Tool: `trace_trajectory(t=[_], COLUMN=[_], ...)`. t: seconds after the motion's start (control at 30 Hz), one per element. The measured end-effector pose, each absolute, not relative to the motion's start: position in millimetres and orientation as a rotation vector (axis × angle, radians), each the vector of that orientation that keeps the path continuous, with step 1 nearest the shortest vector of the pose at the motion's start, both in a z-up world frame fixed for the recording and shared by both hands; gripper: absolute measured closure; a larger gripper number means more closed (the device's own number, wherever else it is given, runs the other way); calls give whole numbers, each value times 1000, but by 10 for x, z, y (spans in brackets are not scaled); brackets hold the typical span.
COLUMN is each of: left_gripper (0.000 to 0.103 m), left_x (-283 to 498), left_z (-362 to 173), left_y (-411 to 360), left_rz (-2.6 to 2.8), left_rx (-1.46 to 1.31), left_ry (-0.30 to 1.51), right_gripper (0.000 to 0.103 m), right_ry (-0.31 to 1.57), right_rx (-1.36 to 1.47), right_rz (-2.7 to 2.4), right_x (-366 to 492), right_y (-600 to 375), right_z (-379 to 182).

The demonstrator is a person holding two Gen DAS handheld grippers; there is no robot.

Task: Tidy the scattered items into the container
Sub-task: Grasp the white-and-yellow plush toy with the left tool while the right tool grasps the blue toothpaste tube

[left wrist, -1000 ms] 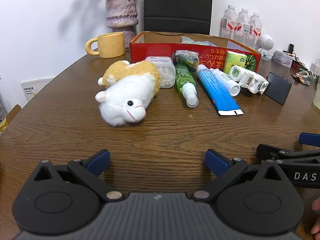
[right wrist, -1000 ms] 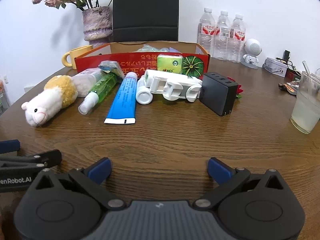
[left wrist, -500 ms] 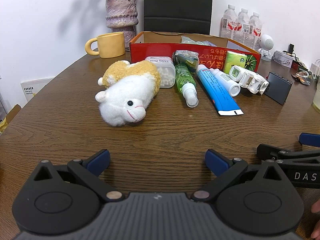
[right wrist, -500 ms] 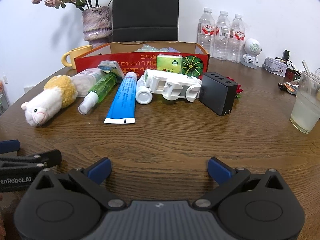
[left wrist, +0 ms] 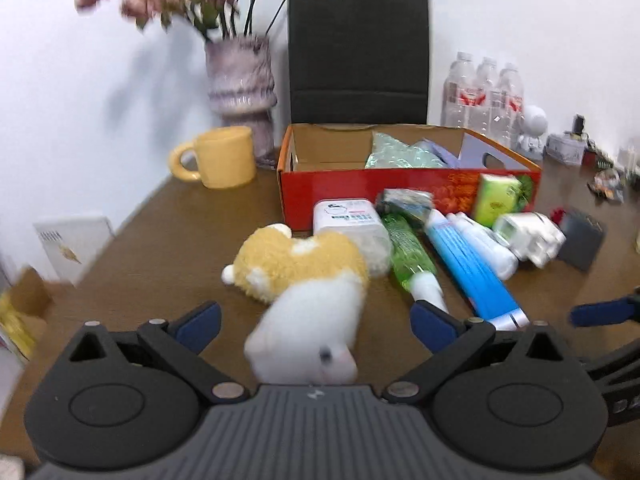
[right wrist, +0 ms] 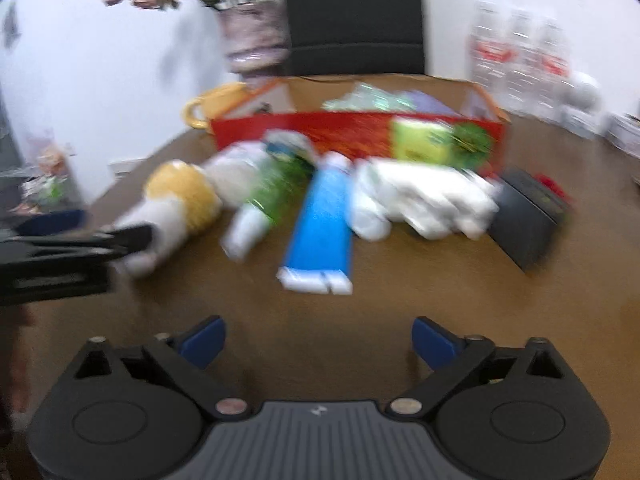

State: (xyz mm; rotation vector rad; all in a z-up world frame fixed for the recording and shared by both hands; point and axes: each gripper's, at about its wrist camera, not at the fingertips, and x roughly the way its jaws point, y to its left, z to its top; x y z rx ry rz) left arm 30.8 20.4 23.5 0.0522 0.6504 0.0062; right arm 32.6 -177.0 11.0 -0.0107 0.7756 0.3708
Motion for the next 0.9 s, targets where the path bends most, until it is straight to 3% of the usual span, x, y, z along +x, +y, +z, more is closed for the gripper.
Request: trace_trajectory(t=[0.07, 0.13, 0.17, 0.23, 0.27, 0.47, 0.57, 0.63, 0.7, 0.9], left_gripper=[2, 7, 16, 53, 53, 54, 43, 15, 9, 12], left_x=[441, 553, 587, 570, 541, -144, -594, -761, -824, -508], left_z=[284, 194, 150, 101, 90, 139, 89, 87, 136, 142], left_y=[278, 212, 189, 200, 220, 69, -4, -31, -52, -211], left_rz=[0, -7, -8, -38, -58, -183, -297, -325, -334, -303], left_rx=[64, 133, 153, 117, 82, 71, 85, 116, 127, 80], left_ry=[641, 686, 697, 704, 698, 699, 711, 724, 725, 744], right_gripper=[32, 32, 33, 51, 63, 64, 63, 58, 38, 38], right_ry=[782, 766, 761, 747, 741, 745, 760, 773, 773, 751], right_rx=[-31, -78, -87, -103, -105, -129, -122, -130, -138, -92], right_rz=[359, 331, 333, 337, 339, 363, 356, 344, 342, 314], right_x=[552, 697, 733, 785, 767, 218, -244, -489, -579, -344], right_y=[-1642, -1547, -1529, -1501, -1511, -1721, -1940, -2052, -2098, -2063], right_z=[88, 49, 42, 34, 40, 53, 78, 103, 135, 75])
